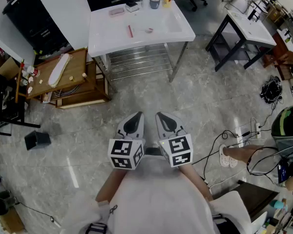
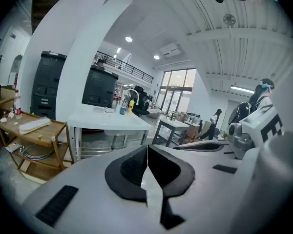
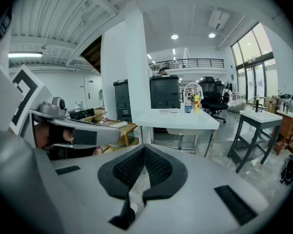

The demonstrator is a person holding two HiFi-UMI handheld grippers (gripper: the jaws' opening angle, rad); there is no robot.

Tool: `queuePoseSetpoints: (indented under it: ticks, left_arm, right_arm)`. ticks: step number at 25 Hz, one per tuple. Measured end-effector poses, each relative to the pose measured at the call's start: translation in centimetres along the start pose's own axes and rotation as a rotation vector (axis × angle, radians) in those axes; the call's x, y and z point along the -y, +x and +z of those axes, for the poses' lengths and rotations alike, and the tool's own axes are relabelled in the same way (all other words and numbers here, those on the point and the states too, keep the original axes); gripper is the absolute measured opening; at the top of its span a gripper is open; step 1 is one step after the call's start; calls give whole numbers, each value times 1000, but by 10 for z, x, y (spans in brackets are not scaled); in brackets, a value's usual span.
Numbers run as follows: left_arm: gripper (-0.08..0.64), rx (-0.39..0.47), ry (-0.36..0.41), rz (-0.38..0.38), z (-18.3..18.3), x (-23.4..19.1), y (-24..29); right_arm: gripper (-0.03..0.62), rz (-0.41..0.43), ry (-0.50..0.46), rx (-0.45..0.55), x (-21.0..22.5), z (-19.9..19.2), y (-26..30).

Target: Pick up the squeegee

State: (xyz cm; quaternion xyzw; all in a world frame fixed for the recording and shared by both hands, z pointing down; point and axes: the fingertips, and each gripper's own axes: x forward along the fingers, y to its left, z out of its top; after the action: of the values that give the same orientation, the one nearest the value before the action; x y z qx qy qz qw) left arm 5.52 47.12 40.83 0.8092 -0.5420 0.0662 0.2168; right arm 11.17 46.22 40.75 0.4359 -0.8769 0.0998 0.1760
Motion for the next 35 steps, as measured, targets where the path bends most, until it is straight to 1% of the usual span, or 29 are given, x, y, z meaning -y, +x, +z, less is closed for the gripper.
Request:
queuePoseSetpoints:
  ticks: [5,10,15,24,35]
  left_arm:
    - [28,-2,11,-6,-2,8,2]
    - [28,-4,2,2,-4,11,4]
    - [28,-8,-6,12,-2,7,7]
    - [28,-33,-9,-9,-2,2,25]
    - [28,-63,-18,-47,13,-18,64]
  right_arm:
    - [26,23,20,-16,-1,-9,-1]
    - [28,66,73,-21,1,-18,2]
    - [28,81,69,-17,1,-14,5]
    - [28,81,72,-19,10,-12,17]
    - [28,68,61,-6,29,11,51]
